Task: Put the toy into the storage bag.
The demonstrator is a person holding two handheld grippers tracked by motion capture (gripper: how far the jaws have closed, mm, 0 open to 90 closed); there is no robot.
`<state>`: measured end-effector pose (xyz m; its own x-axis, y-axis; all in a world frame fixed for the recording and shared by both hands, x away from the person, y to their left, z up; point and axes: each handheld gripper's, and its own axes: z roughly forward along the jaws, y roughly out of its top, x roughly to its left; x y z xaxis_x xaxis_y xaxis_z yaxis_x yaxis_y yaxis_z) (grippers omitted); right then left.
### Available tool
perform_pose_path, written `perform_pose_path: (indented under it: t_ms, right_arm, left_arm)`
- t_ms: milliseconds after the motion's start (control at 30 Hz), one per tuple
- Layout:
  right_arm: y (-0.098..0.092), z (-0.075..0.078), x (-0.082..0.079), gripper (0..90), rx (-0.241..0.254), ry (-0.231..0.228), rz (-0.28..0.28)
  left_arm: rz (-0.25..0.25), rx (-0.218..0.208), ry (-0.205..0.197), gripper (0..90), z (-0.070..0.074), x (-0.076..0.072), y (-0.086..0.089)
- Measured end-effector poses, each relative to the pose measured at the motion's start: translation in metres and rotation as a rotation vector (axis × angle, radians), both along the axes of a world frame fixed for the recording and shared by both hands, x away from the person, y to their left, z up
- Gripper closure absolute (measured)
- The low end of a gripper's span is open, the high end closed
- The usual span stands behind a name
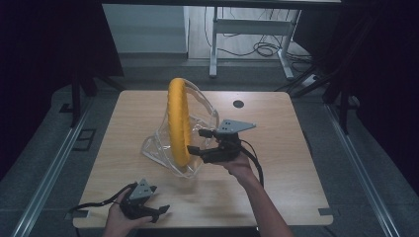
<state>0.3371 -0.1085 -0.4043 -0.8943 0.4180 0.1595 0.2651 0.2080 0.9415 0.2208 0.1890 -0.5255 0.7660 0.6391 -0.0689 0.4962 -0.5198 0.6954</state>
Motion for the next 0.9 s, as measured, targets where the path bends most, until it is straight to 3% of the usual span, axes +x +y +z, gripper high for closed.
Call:
perform_pose_path:
  t_ms: [167,400,867,900]
  right_arm:
    - [-0.015,-0.008,-0.006,25.8,-0.022,-0.008,-0.025]
    - [-0.040,-0.026,-0.018,26.3,-0.092,-0.034,-0.072]
    - [-0.080,-0.072,-0.024,27.9,-0.156,0.038,-0.149]
    - [-0.082,-0.078,-0.025,28.0,-0.171,0.059,-0.155]
  left_arm:
    - [0.002,0.004,0.001,18.4,0.000,0.000,0.000]
    - [0.005,0.003,0.001,18.4,0.000,0.001,0.000]
    - [0.005,0.011,0.004,18.4,-0.002,0.001,-0.001]
    - [0.005,0.010,0.005,18.4,-0.002,0.001,-0.002]
